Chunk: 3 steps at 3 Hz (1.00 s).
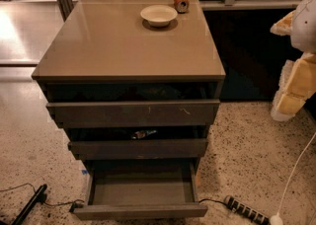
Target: Close bottom drawer
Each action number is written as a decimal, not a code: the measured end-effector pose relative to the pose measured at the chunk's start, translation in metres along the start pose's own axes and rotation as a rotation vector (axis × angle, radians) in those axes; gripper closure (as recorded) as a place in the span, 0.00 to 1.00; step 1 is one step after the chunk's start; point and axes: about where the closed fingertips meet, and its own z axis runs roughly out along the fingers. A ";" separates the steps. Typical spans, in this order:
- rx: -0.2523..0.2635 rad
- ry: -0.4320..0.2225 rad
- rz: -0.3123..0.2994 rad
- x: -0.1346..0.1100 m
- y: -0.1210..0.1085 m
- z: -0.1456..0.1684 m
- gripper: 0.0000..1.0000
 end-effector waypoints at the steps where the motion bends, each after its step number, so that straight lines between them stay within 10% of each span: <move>1: 0.000 0.000 0.000 0.000 0.000 0.000 0.00; 3: 0.000 0.000 0.000 0.000 0.000 0.000 0.50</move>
Offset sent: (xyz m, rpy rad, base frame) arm 0.0000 0.0000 0.0000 0.0000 0.0000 0.0000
